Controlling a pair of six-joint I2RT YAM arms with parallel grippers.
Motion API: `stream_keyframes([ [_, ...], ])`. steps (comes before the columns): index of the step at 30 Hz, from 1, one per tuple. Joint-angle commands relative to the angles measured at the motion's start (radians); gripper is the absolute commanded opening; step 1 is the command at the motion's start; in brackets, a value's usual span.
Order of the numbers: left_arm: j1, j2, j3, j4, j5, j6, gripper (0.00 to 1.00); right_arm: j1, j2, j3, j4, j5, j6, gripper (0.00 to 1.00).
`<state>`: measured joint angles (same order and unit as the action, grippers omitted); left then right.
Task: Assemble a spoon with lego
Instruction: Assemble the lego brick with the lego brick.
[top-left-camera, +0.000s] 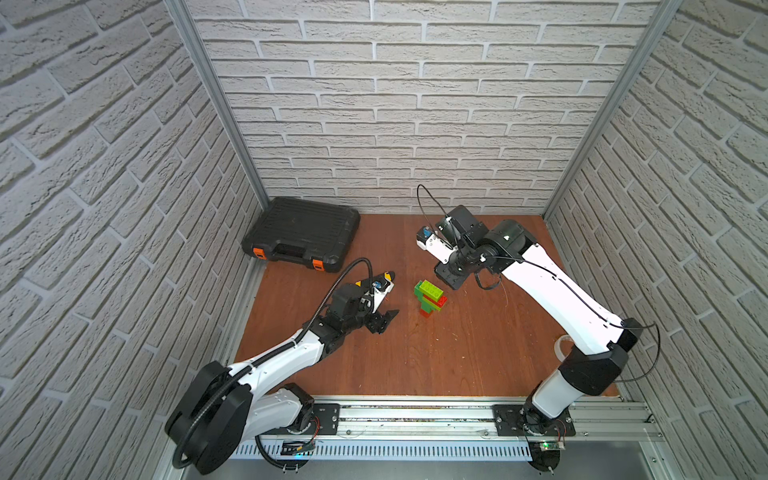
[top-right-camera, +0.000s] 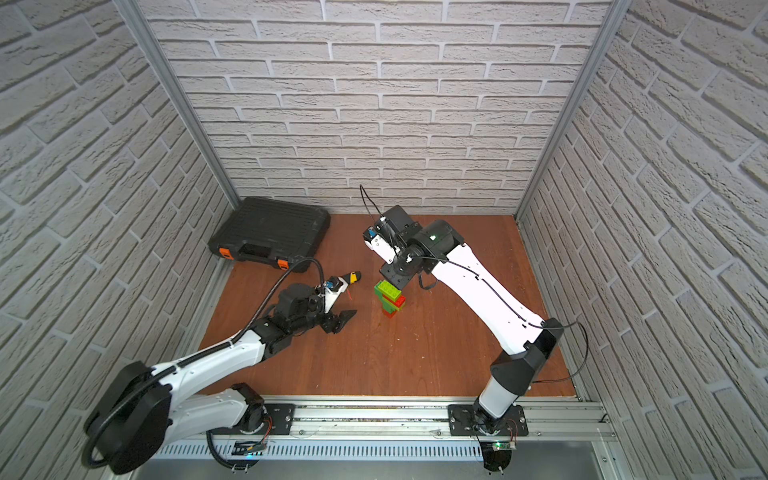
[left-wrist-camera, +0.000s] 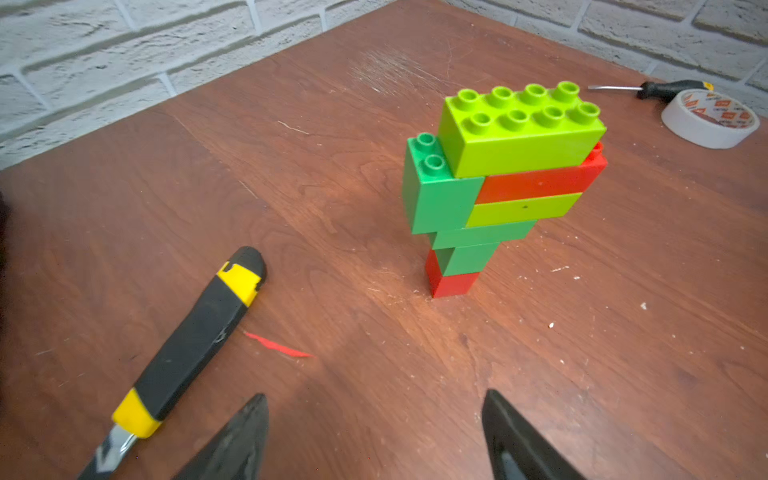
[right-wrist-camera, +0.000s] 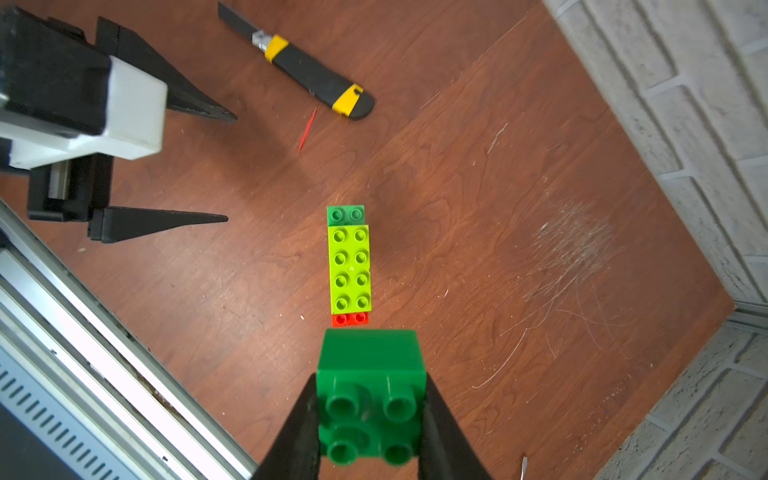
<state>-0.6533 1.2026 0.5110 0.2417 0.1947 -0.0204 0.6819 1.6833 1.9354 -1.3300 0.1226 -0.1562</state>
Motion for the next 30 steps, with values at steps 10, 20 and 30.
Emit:
stream_keyframes([
  [10, -0.057, 0.166, 0.058, 0.248, -0.006, -0.051, 0.80, -0.023, 0.104, -0.033, 0.015, -0.103, -0.082, 0.14],
  [20, -0.057, 0.179, 0.055, 0.248, -0.006, -0.063, 0.80, -0.052, 0.140, -0.065, 0.034, -0.100, -0.077, 0.14],
  [30, -0.057, 0.178, 0.045, 0.246, -0.015, -0.068, 0.80, -0.065, 0.166, -0.076, 0.049, -0.104, -0.080, 0.14],
])
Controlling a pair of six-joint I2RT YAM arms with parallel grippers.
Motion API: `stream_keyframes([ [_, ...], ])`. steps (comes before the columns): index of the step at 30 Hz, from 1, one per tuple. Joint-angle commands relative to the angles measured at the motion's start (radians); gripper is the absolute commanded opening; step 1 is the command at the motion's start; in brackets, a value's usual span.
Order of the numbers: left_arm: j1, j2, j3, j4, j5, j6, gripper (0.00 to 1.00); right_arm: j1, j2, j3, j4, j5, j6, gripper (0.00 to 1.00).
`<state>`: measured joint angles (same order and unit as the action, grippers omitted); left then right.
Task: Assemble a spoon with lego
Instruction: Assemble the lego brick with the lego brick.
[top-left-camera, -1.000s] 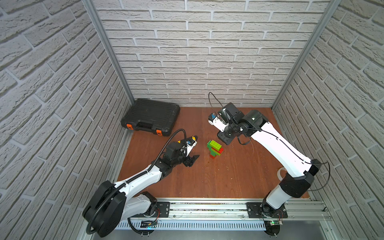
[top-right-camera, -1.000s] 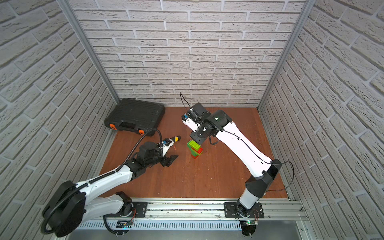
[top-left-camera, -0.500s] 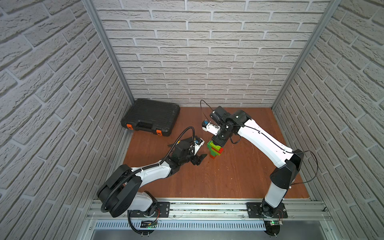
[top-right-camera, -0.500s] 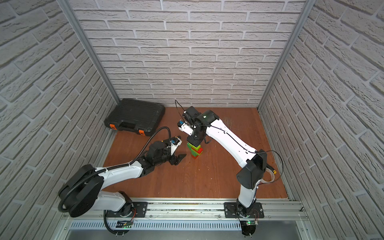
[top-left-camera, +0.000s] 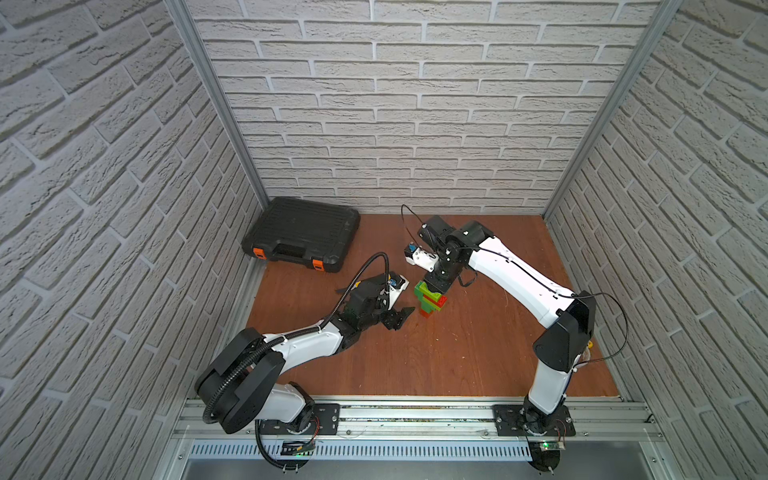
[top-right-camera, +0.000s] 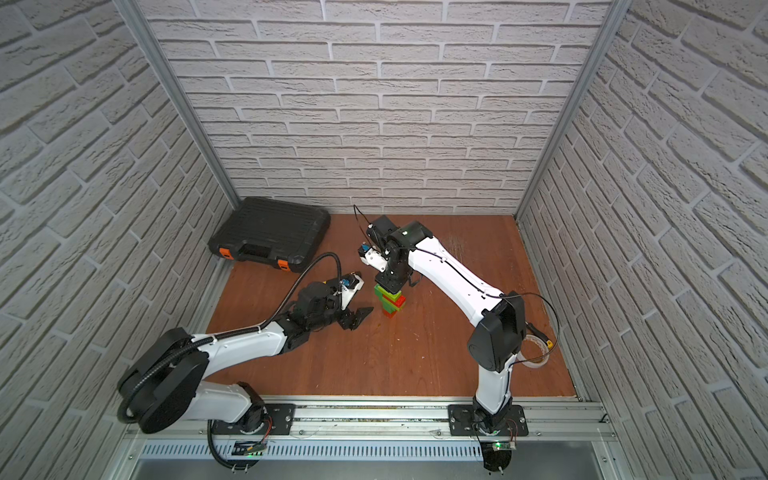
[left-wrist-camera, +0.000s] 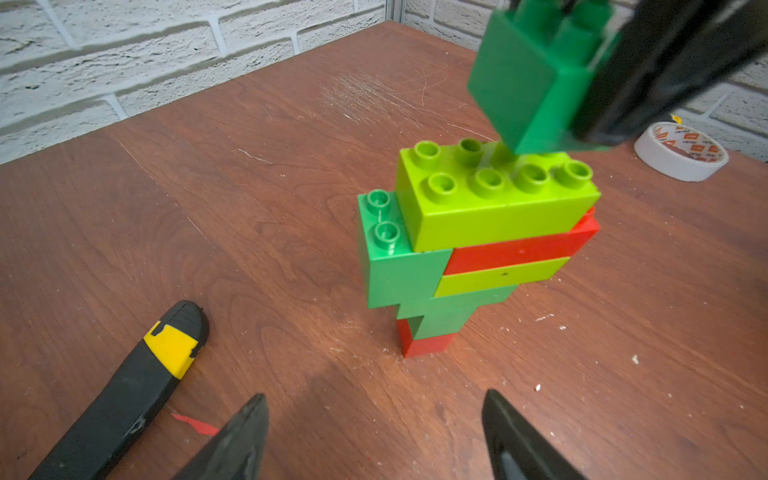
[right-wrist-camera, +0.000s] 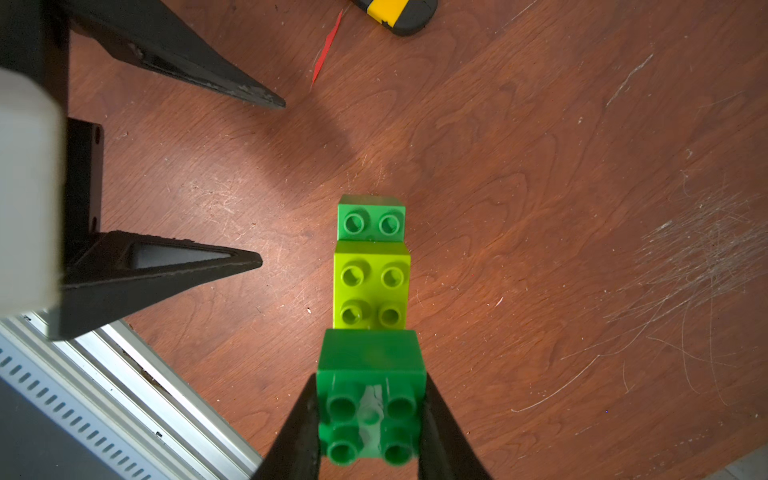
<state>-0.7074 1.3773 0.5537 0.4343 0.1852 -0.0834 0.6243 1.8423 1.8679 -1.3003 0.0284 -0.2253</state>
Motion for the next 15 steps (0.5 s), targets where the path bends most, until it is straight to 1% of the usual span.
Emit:
stream_keyframes([
  [1, -0.003, 0.003, 0.002, 0.052, -0.007, -0.006, 0.80, -0.009, 0.009, -0.009, 0.020, -0.012, -0.011, 0.14],
  [15, -0.003, -0.004, -0.011, 0.048, -0.013, -0.009, 0.80, -0.011, 0.037, -0.013, 0.018, -0.020, -0.011, 0.14],
])
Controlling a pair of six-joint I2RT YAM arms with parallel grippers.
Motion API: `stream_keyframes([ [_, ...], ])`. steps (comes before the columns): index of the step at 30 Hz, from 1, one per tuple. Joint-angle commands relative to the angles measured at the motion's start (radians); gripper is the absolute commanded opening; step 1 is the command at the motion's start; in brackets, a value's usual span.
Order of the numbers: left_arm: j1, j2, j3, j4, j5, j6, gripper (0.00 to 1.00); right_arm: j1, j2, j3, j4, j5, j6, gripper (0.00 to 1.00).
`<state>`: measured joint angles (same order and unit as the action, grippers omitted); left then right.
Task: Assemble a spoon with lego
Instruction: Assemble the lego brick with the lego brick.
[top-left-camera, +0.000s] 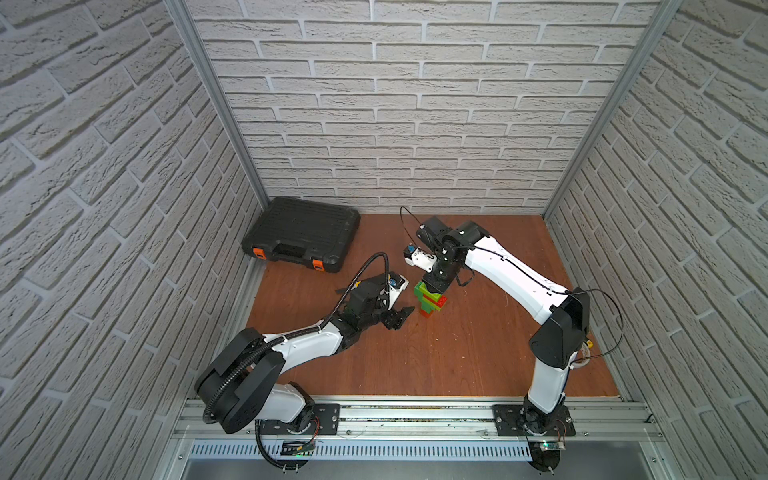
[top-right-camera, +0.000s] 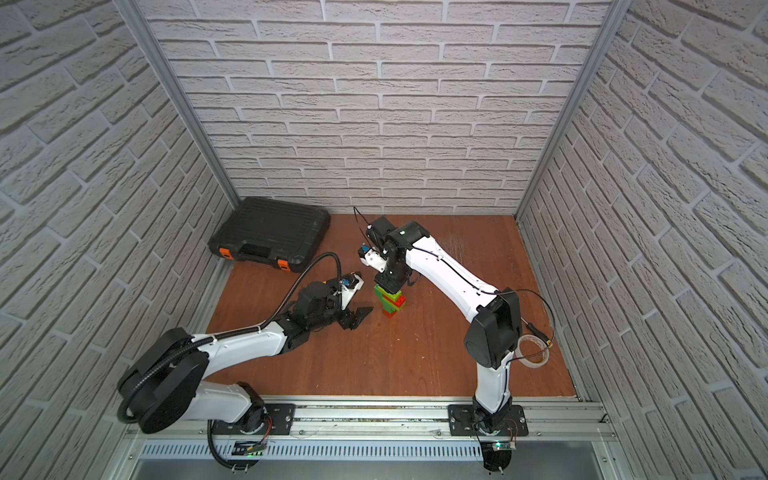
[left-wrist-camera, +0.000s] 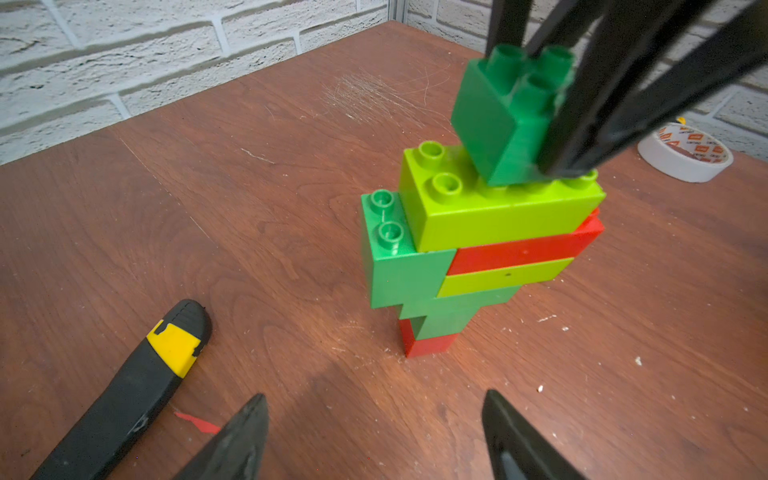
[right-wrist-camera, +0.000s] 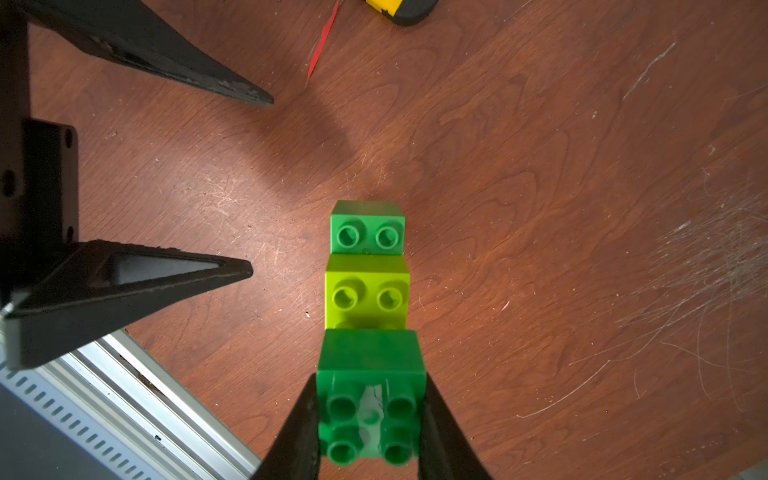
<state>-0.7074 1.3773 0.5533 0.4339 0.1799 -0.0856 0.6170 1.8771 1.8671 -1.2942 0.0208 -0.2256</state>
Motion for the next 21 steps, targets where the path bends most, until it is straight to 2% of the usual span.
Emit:
stream_keyframes([
  [1, -0.003, -0.005, -0.012, 0.046, -0.009, -0.006, 0.80, -0.003, 0.004, -0.013, 0.011, -0.012, -0.011, 0.14],
  [21, -0.004, -0.014, -0.013, 0.028, -0.016, -0.013, 0.80, -0.005, -0.002, -0.041, -0.001, -0.031, -0.013, 0.14],
])
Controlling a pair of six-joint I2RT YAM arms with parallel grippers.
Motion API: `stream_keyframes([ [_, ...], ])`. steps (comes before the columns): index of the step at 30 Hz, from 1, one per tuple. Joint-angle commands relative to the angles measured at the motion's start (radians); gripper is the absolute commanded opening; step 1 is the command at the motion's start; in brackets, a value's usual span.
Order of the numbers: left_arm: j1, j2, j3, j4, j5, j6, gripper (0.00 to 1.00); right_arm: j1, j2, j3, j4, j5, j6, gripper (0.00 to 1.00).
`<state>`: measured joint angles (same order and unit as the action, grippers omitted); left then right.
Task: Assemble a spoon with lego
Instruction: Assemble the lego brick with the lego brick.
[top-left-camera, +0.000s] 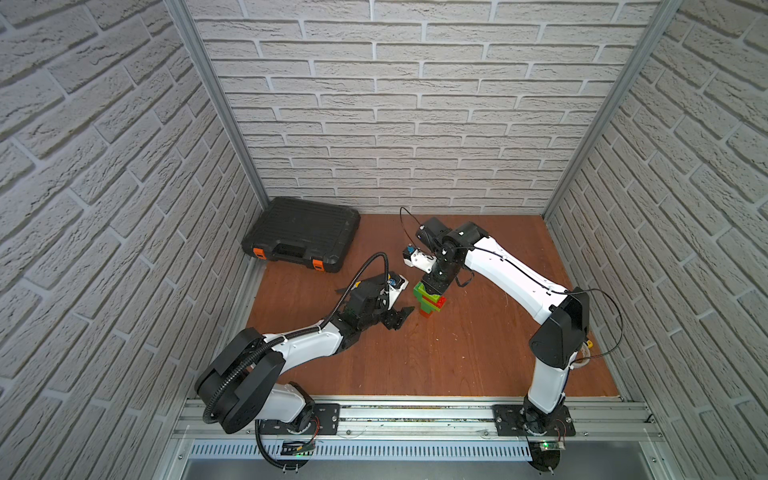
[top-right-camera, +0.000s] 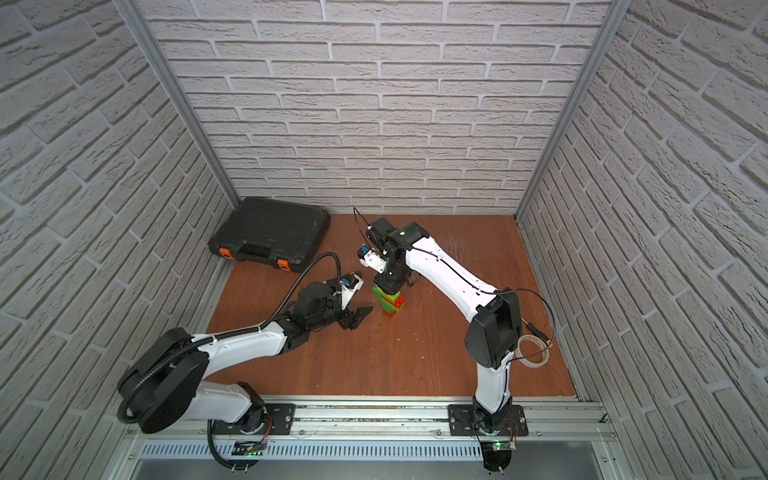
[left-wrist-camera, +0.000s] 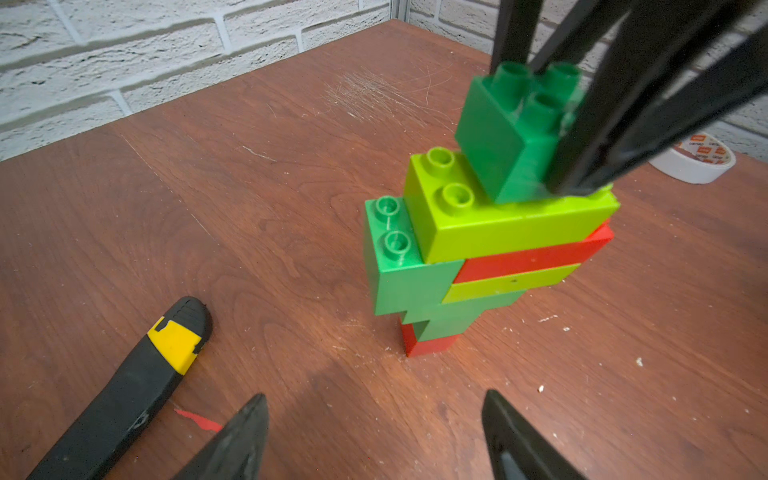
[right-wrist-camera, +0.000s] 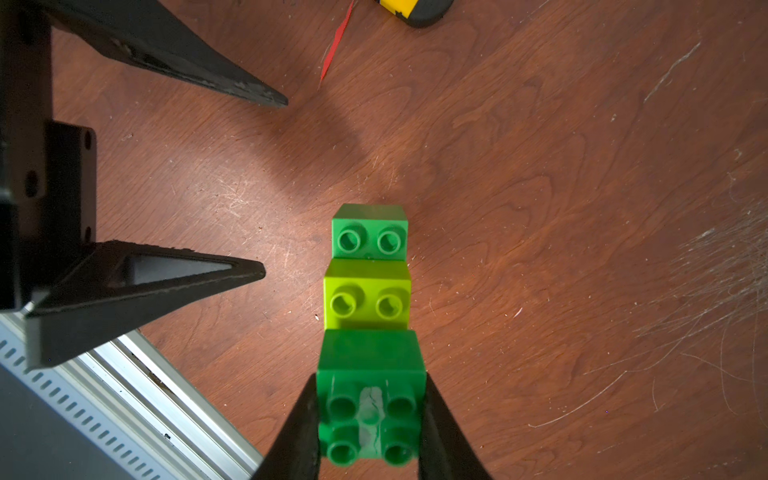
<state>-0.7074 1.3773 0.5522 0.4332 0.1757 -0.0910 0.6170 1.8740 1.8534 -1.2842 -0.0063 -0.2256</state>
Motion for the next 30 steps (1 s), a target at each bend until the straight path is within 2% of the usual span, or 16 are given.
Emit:
stream_keyframes([
  [1, -0.003, -0.014, -0.012, 0.027, -0.012, -0.008, 0.80, -0.005, 0.001, -0.026, -0.010, -0.002, -0.012, 0.14],
  [30, -0.003, 0.002, -0.006, 0.024, -0.012, -0.019, 0.80, -0.017, -0.021, -0.019, -0.015, -0.035, -0.011, 0.14],
])
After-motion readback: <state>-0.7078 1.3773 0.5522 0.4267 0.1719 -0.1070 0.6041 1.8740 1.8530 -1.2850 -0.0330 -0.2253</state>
